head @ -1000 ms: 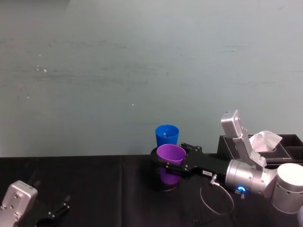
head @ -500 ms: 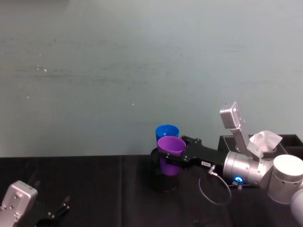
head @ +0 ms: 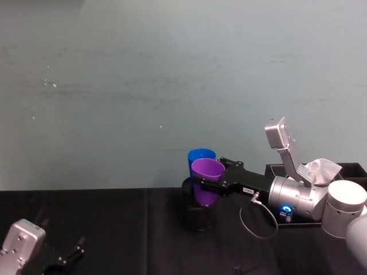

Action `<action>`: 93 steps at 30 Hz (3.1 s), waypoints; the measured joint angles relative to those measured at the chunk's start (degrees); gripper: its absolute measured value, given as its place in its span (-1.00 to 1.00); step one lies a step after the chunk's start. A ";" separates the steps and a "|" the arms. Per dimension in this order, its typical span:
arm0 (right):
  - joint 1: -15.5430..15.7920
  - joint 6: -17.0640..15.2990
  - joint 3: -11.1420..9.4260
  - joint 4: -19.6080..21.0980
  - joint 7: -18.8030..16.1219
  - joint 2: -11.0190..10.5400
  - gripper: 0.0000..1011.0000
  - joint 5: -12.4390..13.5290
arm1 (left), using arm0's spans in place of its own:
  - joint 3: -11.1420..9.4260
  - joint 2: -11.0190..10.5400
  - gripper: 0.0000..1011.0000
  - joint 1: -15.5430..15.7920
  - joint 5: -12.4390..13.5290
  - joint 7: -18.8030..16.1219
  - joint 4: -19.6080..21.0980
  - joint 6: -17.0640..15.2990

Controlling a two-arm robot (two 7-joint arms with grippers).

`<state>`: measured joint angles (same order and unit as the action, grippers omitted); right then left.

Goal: Pick up one cup with a gripper and tap it against the other cup.

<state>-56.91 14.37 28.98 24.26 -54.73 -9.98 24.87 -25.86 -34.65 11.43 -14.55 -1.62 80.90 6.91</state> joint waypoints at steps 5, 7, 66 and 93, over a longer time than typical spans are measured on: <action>-0.61 0.50 -0.58 -1.09 -0.36 0.52 0.49 -0.39 | 0.00 0.00 0.98 0.00 0.00 0.00 0.00 0.00; -0.89 0.82 -0.88 -1.76 -0.60 0.81 0.49 -0.58 | 0.00 0.00 0.98 0.00 0.00 0.00 0.00 0.00; -2.86 2.13 -2.76 -6.03 -1.87 2.48 0.49 -1.74 | 0.00 0.00 0.98 0.00 0.00 0.00 0.00 0.00; -2.86 2.13 -2.75 -6.02 -1.87 2.48 0.49 -1.75 | 0.00 0.00 0.98 0.00 0.00 0.00 0.00 0.00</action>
<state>-59.77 16.50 26.22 18.24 -56.60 -7.50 23.12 -25.86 -34.65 11.43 -14.55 -1.62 80.90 6.91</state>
